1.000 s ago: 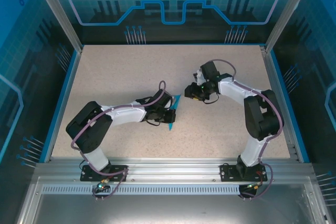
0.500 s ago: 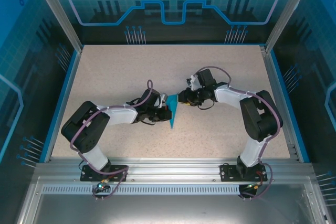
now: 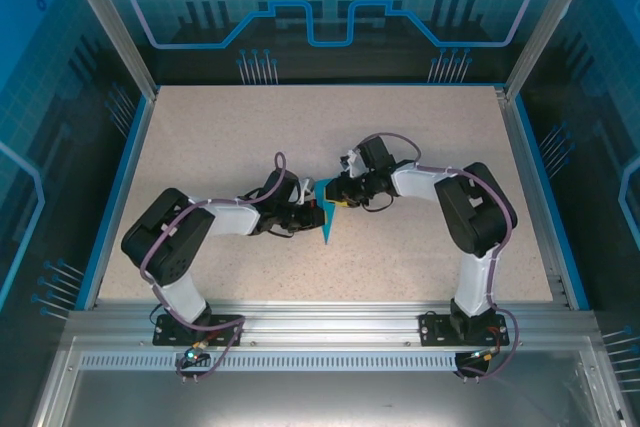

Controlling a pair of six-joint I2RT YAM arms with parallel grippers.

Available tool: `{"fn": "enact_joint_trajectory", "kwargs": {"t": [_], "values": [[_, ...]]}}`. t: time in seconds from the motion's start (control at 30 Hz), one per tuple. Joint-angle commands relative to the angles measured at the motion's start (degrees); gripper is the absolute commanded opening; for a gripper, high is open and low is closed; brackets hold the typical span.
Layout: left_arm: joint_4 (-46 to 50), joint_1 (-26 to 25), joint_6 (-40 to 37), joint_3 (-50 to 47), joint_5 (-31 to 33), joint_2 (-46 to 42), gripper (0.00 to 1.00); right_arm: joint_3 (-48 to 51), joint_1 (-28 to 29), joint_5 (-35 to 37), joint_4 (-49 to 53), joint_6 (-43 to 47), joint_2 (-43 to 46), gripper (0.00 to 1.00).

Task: Fold a paper plane with a square sheet of paper (fold left side to right side)
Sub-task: Fold the wing for the fifth time at the center of the table.

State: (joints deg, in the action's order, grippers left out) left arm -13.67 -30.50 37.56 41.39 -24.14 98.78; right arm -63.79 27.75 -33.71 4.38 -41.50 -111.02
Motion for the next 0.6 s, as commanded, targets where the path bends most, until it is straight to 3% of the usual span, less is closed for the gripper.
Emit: {"fn": "enact_joint_trajectory", "kwargs": {"t": [0.0, 0.2, 0.57], "values": [[-1.80, 0.81, 0.33, -0.71, -1.43, 1.50, 0.01, -2.27, 1.29, -1.11, -0.58, -0.87, -1.96, 0.29], [-2.09, 1.23, 0.50, -0.83, -1.30, 2.63, 0.03, -3.94, 1.80, 0.62, 1.65, -0.08, -3.95, 0.29], [3.48, 1.41, -2.18, -0.76, 1.02, 0.04, 0.14, -6.32, 1.95, 3.46, 6.38, 1.08, -6.68, 0.28]]}}
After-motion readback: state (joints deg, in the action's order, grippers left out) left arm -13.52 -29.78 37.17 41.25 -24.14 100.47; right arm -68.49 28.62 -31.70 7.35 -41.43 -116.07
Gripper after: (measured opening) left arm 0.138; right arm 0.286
